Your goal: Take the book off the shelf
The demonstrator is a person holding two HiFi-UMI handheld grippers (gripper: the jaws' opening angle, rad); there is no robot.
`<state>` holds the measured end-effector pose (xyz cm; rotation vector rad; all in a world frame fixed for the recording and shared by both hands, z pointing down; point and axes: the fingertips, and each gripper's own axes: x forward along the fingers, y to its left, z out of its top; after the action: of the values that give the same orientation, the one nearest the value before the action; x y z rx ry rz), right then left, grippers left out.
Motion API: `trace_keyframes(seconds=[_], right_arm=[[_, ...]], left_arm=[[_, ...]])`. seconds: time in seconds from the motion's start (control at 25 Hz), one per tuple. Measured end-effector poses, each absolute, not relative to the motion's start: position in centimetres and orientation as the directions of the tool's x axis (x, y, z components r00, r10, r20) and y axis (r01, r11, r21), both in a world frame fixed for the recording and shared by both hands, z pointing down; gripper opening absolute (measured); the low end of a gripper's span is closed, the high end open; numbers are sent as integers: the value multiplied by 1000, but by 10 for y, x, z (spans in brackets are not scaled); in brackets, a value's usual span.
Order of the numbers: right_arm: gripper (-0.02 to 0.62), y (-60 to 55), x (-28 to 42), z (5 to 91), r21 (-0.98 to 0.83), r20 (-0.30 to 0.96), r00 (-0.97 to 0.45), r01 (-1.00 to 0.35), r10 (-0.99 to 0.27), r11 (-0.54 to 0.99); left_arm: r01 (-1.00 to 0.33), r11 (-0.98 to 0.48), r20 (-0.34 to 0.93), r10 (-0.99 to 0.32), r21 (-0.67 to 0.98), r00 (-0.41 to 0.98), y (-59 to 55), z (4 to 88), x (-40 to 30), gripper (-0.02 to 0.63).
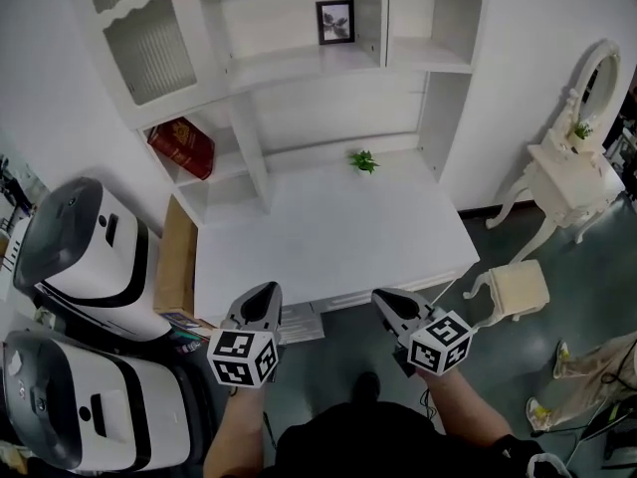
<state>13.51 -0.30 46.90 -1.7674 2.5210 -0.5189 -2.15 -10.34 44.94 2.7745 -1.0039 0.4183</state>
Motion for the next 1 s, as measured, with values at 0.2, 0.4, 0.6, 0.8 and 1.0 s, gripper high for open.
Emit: trace_keyframes(seconds=[0.2,0.4,0.6,0.8,1.0], right_arm=[[15,-29,178,474,-293,183,-415,-888,-891,354],[15,-54,196,487,-319,199,-453,-868,-869,380],[15,-78,189,503,-339,226,-498,-846,-837,412],[15,-116,173,509,-331,247,-533,-831,-809,446],[15,-172,154,504,-307,255,-547,-828,-798,470]], left_arm=[[-683,-729,317,-639,40,701,-127,443,19,11],[-727,-685,338,-675,46,656,-147,451,24,11],[-760,-645,354,-696,75,625,-168,465,16,11],[-781,-618,344,-716,92,607,-205,471,0,11],[-801,-589,320,-743,105,588,-261,468,-24,11]])
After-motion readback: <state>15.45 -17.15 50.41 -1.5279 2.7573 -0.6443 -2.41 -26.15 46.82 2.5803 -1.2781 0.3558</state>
